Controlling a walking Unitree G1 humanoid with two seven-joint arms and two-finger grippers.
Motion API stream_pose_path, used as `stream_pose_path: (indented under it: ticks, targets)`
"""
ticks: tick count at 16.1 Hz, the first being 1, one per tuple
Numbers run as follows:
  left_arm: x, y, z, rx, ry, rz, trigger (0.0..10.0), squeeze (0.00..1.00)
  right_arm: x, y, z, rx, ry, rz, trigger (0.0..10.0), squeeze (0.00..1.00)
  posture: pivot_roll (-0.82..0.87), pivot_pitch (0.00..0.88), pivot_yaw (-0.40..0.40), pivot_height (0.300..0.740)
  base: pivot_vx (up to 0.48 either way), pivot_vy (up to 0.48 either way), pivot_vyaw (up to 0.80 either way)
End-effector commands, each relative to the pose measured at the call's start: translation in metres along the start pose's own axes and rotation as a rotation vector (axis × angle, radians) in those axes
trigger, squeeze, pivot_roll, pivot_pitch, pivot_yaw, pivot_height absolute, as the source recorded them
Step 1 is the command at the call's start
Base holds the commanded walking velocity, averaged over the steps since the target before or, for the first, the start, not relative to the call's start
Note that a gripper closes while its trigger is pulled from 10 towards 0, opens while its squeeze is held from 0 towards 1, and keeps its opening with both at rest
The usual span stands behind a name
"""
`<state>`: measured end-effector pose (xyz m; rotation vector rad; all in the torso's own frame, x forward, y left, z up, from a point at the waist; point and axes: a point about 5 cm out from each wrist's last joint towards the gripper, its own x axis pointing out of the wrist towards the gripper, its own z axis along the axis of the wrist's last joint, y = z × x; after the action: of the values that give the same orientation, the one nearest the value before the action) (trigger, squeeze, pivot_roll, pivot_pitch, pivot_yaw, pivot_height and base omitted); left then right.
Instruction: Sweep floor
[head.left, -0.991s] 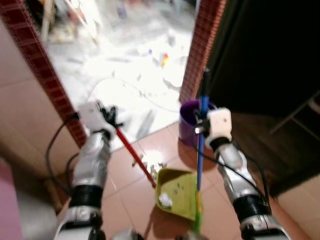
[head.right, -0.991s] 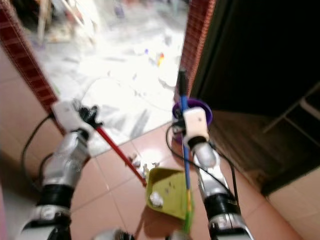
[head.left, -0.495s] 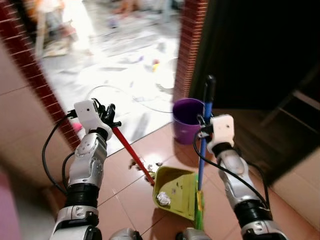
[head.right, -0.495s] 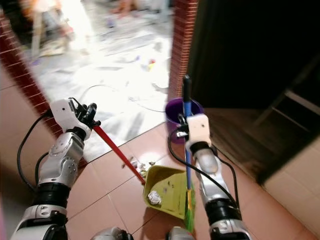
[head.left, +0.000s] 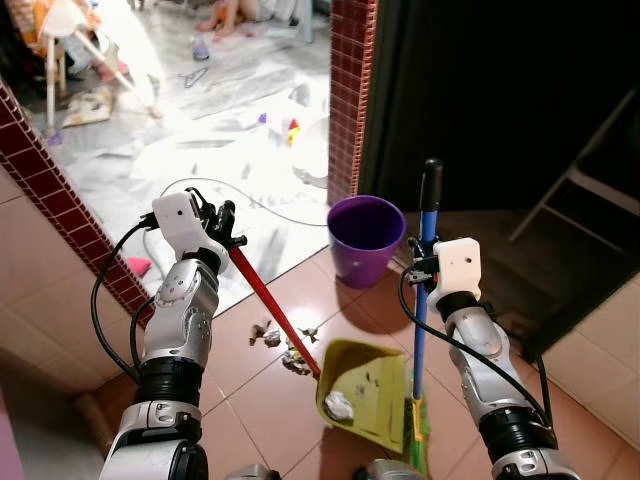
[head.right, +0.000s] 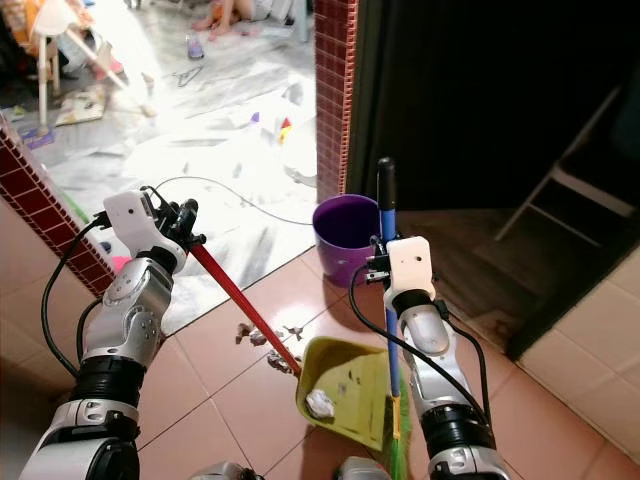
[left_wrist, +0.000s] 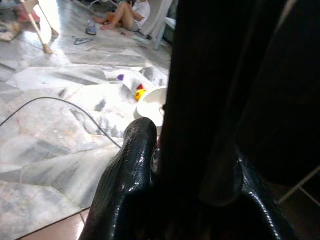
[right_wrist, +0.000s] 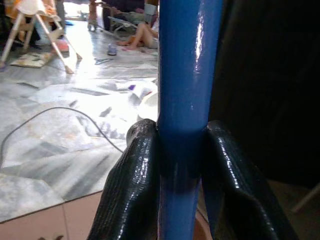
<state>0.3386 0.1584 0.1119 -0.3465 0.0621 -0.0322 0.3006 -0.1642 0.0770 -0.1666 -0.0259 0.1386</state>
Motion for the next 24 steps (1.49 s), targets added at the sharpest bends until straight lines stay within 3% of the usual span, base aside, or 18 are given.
stream_pose_path:
  ticks: [1,10,16,24]
  targets:
    - [0.006,-0.006,0.019,-0.007,-0.078,-0.033,10.0,0.00,0.004,0.004,0.015,0.000,-0.080,0.008,10.0,0.00,-0.13,0.000,0.084,0.740,0.326,0.000,0.00]
    - [0.007,-0.004,0.030,-0.014,-0.131,0.000,10.0,0.00,-0.001,0.006,0.010,0.006,-0.064,0.027,10.0,0.00,-0.13,0.000,0.090,0.740,0.357,0.000,-0.38]
    - [0.012,0.000,0.059,-0.008,-0.240,0.066,10.0,0.00,-0.006,0.007,0.007,-0.018,-0.051,0.069,10.0,0.00,-0.14,0.000,0.091,0.740,0.388,0.040,0.00]
    - [0.008,0.011,0.095,0.082,-0.393,0.215,10.0,0.00,-0.009,0.014,0.004,-0.008,-0.035,0.136,10.0,0.00,-0.14,0.000,0.082,0.740,0.238,0.261,0.00]
